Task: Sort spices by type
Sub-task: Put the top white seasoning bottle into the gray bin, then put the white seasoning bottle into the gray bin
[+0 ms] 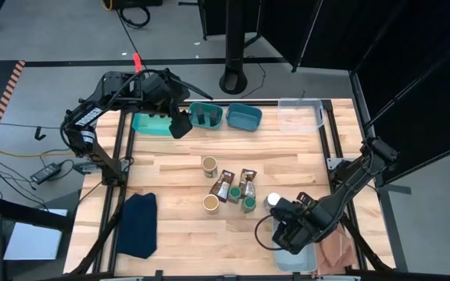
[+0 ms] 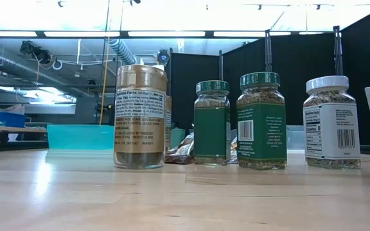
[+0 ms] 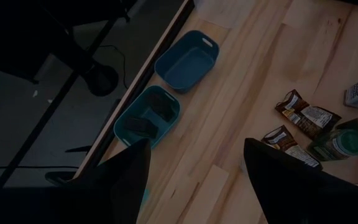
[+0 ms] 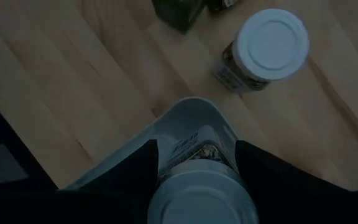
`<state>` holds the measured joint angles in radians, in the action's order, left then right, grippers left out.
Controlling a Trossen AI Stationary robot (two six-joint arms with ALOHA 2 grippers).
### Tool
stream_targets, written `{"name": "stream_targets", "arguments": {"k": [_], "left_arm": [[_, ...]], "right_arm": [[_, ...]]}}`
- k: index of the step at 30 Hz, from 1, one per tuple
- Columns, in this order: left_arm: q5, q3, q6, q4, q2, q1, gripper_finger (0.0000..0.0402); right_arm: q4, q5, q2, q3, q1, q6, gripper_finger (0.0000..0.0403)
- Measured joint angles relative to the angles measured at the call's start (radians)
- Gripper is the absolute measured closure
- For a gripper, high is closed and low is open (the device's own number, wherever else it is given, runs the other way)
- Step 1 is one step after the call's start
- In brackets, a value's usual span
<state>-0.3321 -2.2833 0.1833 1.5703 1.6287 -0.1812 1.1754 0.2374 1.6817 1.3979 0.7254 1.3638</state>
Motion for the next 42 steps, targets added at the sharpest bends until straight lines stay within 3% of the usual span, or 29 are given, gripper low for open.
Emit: {"name": "stream_targets", "arguments": {"k": [7,30,42], "left_arm": [[0.0,0.0,0.0,0.0,0.0,0.0,0.0138],[0.0,0.0,-0.001,-0.003,0.0,0.0,0.0138],[0.0,0.0,-0.025,-0.003,0.0,0.0,0.0138]], "right_arm": [[-0.171,-0.029,0.0,-0.121,0.0,0.013,0.0193],[-0.286,-0.029,-0.009,-0.215,-0.022,-0.003,0.0189],[-0.283,-0.053,-0.072,-0.22,-0.054,-0.014,0.0107]]}}
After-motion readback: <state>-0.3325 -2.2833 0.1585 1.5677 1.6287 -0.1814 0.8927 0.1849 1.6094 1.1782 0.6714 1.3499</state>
